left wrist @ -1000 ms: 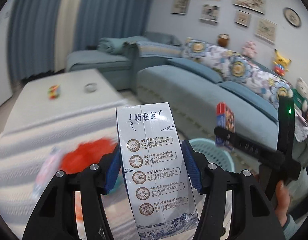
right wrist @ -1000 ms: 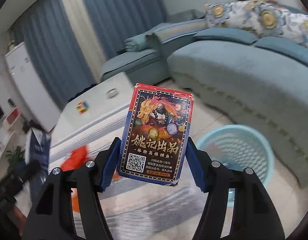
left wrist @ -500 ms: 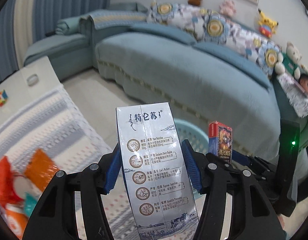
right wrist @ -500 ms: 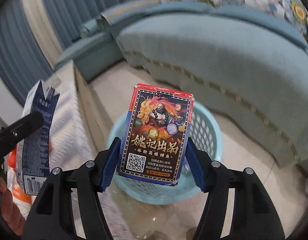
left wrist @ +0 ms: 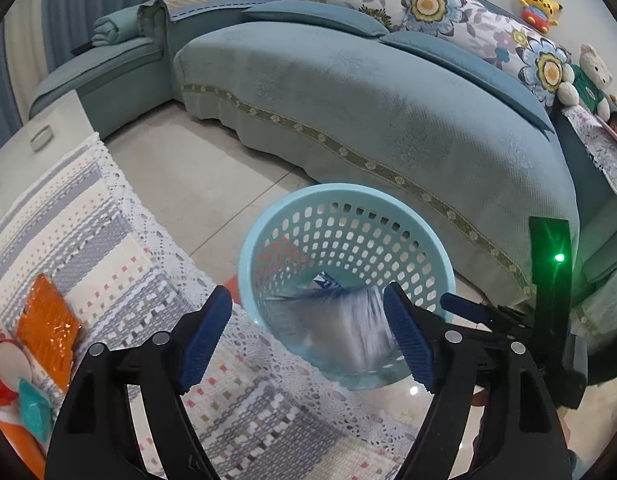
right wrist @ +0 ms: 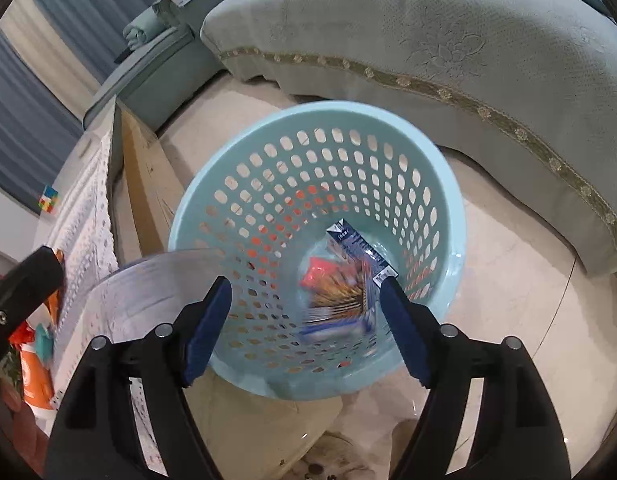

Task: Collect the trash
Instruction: 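Return both tools to the trash pile on the table, then grasp the pink spray can with left tool while right tool grasps the orange cup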

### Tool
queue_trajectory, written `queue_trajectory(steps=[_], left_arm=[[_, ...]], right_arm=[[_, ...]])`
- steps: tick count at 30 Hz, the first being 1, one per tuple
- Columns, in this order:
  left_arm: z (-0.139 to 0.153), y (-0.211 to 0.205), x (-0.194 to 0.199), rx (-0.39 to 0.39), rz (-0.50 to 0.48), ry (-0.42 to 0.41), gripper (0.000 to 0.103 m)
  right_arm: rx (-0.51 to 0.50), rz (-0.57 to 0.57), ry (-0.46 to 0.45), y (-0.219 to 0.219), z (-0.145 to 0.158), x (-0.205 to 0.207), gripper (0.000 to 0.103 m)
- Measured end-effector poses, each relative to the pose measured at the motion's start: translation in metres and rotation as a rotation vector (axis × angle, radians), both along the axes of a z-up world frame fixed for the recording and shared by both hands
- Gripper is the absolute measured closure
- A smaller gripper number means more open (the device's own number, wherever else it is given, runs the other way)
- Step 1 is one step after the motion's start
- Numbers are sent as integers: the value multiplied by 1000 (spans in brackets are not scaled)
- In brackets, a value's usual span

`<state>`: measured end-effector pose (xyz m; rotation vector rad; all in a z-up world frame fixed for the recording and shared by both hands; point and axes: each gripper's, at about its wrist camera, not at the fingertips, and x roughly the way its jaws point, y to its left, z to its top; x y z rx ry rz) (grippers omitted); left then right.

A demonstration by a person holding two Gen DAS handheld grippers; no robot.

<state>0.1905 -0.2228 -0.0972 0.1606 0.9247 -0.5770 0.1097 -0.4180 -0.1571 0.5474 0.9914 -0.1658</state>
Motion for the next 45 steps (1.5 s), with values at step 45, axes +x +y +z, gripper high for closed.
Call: queue_trajectory(steps=[45], left_arm=[[50, 447, -30, -176, 551, 21, 34]], right_arm=[[35, 643, 13, 411, 89, 24, 30]])
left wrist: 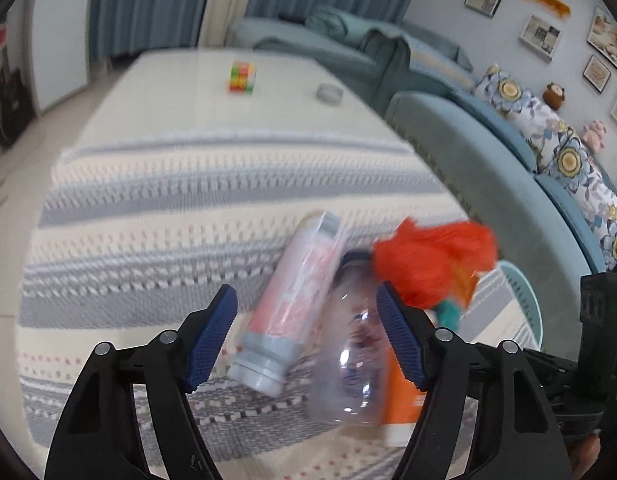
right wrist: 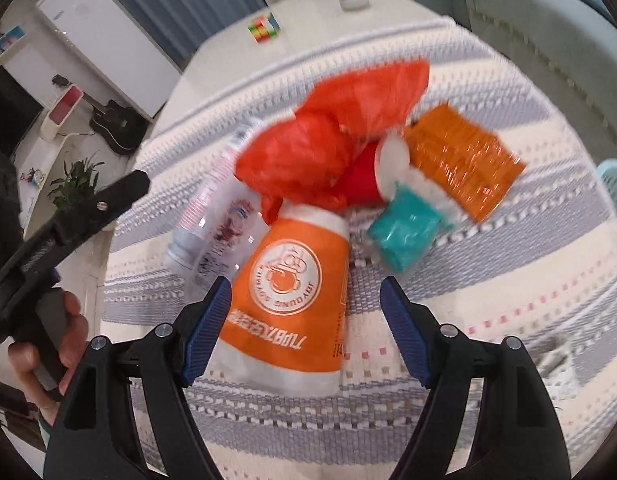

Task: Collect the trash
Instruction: 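Grasp the pink spray can with left tool while right tool grasps the orange cup, then carry both items over the blue basket and open both tools to drop them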

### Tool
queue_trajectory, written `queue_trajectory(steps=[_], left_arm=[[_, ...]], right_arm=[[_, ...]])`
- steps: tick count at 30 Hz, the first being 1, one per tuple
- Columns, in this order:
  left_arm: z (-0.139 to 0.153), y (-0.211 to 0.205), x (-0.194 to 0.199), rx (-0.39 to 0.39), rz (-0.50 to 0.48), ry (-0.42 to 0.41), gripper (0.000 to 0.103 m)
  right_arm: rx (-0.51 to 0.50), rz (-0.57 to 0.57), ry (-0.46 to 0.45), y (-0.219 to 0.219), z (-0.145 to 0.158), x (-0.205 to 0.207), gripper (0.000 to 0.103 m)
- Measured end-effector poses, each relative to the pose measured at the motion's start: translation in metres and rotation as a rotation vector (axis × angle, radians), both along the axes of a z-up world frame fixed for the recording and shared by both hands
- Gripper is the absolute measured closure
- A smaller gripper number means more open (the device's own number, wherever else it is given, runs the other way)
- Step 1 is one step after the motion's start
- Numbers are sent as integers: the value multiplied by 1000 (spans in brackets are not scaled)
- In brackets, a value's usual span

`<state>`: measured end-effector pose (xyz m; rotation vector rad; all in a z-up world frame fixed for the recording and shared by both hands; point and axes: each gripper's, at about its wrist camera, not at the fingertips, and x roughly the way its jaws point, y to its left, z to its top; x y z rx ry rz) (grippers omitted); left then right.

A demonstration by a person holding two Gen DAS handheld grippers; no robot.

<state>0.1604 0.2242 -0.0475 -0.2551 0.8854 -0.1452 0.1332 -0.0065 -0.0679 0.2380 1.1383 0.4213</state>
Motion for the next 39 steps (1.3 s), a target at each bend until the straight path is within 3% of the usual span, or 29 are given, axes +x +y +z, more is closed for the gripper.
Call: queue_trajectory(steps=[6, 10, 16, 21, 23, 27, 31, 39], left_arm=[[-37, -2, 20, 17, -38, 76, 36], [-55, -4, 33, 55, -33, 130, 42], [-65, -10, 43, 49, -42, 136, 42], [-70, -9, 49, 23, -24, 147, 45], [-72, -12, 47, 42, -29, 148, 48], [-73, -23, 37, 151, -23, 125, 56], [-66, -19, 23, 190, 27, 80, 58], [-16, -8, -17, 67, 62, -65, 58]], right_arm=[[50, 18, 32, 6, -18, 3, 30], [27, 14, 60, 10, -32, 8, 30], [59, 23, 98, 15, -47, 15, 30], [19, 51, 74, 25, -46, 7, 31], [14, 68, 63, 28, -45, 4, 40], [4, 83, 51, 27, -42, -3, 42], [10, 119, 20, 23, -33, -13, 46], [85, 159, -149, 5, 10, -32, 47]])
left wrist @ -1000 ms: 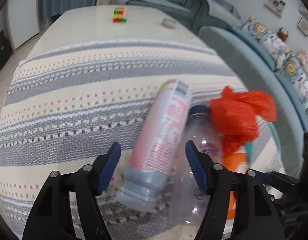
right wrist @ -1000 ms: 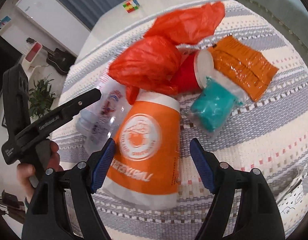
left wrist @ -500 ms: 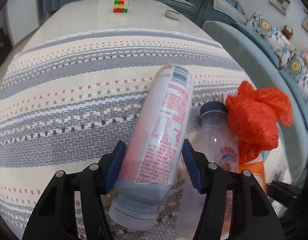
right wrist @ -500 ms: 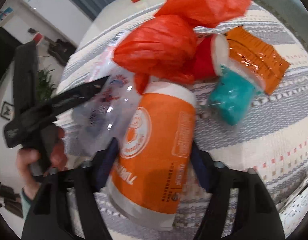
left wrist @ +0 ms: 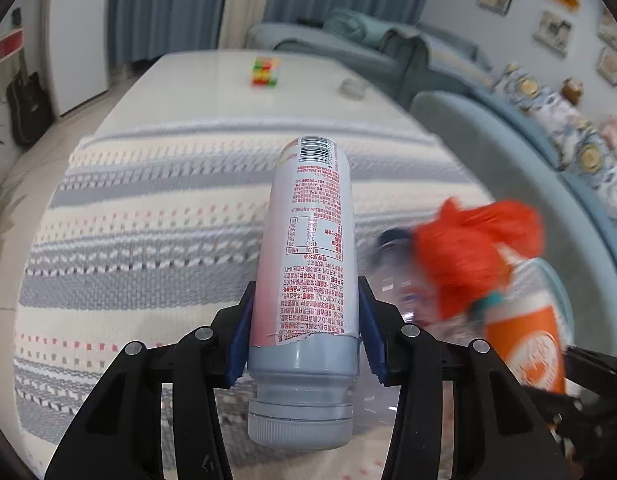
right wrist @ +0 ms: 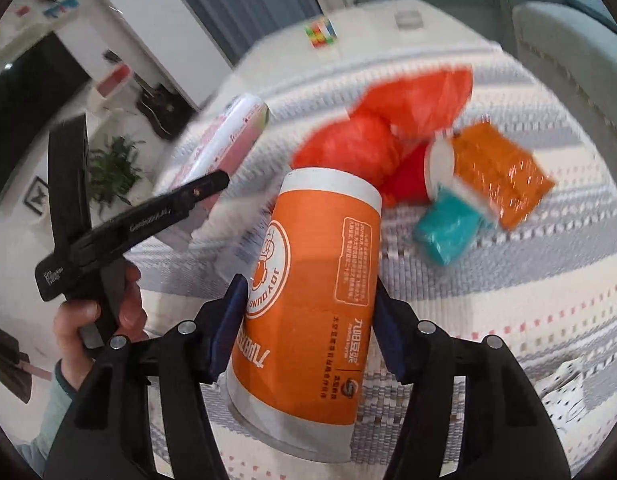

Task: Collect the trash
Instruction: 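Carry both items over the blue basket and open both tools to drop them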

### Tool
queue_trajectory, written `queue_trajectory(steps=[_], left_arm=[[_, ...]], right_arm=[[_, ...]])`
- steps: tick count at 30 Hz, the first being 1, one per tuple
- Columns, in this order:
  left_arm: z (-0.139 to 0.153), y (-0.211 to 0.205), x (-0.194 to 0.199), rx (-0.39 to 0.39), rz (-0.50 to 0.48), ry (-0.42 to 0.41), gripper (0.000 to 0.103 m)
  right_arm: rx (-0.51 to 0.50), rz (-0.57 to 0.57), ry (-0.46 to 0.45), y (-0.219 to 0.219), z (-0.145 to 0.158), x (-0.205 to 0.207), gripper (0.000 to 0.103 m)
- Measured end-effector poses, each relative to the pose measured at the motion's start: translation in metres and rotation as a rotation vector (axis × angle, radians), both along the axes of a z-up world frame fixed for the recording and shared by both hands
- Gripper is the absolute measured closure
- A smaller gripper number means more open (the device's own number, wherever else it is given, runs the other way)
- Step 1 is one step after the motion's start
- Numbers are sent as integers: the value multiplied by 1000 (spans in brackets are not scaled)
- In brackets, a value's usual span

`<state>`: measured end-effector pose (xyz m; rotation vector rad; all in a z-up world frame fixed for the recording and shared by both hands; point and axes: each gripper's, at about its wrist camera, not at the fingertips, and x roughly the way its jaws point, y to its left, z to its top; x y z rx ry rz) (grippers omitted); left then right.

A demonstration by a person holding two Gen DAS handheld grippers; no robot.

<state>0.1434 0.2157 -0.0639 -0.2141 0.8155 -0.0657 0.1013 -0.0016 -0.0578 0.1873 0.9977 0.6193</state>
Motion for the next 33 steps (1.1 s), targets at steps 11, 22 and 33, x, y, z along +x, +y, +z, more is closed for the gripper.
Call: queue_trajectory(steps=[11, 22, 33], left_arm=[[85, -96, -36, -28, -179, -187, 58], [122, -234, -29, -82, -381, -278, 58], [73, -372, 0, -104, -549, -167, 58]], right_arm=[[31, -162, -333, -76, 96, -28, 47], [69, -452, -420, -226, 133, -47, 47], [124, -725, -149, -373, 35, -33, 46]])
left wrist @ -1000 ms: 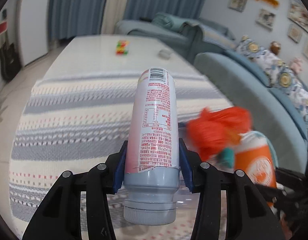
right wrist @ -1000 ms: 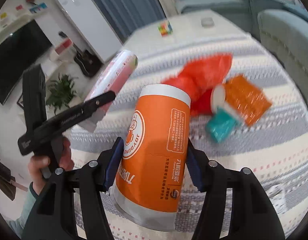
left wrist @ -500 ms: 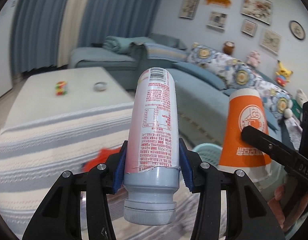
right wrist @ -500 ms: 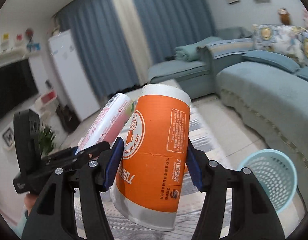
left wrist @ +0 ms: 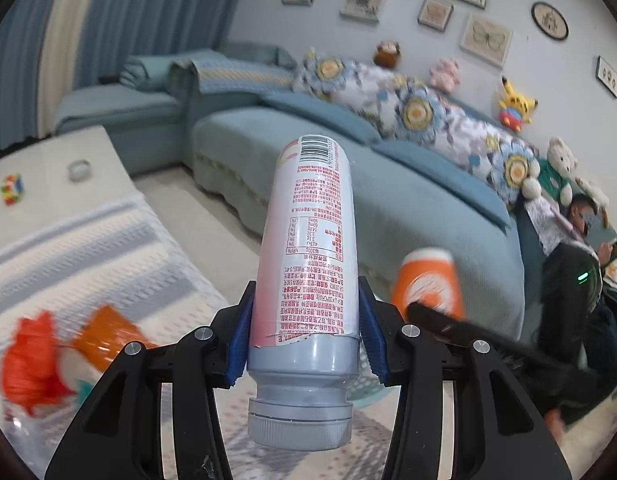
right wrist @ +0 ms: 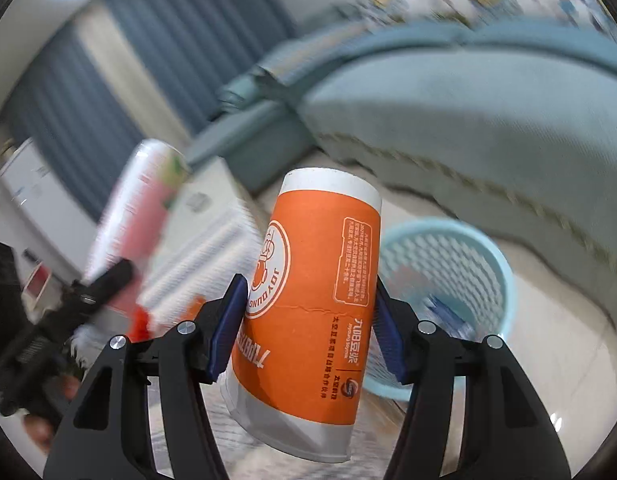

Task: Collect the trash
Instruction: 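Carry both items over the blue basket and open both tools to drop them, then return both tools to the trash pile on the table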

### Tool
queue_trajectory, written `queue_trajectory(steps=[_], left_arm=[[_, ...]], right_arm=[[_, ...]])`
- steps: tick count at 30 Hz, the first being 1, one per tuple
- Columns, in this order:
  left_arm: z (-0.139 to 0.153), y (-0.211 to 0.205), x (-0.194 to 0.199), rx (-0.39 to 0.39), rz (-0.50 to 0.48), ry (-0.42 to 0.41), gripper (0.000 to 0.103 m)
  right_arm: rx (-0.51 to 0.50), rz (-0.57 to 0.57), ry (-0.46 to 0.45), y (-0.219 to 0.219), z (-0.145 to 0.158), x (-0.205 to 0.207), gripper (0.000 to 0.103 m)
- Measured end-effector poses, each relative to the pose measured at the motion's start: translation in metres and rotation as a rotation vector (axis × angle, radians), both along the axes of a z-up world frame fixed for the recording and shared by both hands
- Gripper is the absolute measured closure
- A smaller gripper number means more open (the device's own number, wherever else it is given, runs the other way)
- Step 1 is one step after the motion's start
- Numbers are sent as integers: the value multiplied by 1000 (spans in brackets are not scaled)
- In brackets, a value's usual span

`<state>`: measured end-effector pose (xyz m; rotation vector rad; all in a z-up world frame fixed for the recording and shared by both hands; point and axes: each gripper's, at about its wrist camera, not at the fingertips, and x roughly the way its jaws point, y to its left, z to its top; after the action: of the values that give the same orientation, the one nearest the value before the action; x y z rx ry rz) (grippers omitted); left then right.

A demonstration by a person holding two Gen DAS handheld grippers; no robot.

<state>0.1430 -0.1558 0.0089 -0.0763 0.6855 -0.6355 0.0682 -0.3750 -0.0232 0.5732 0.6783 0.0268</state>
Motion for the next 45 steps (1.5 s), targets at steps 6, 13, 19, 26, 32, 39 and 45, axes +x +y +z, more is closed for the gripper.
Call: queue_trajectory(steps=[6, 13, 19, 26, 32, 39, 45], left_arm=[[-62, -55, 24, 108, -64, 124, 58], [-122, -78, 36, 237, -98, 213, 58], [-123, -77, 38, 239, -90, 215, 47], [-104, -61, 32, 187, -67, 196, 47], [-93, -52, 27, 170, -55, 184, 47], [-53, -15, 9, 98, -10, 130, 47], [-6, 52, -26, 25, 85, 35, 47]], right_arm=[[92, -120, 227, -46, -88, 16, 46], [127, -179, 374, -62, -149, 26, 45], [172, -214, 397, -71, -167, 25, 35], [169, -199, 344, -64, -148, 18, 35], [117, -171, 326, -47, -130, 18, 35], [15, -122, 230, -17, -77, 15, 35], [-96, -27, 116, 35, -13, 7, 35]])
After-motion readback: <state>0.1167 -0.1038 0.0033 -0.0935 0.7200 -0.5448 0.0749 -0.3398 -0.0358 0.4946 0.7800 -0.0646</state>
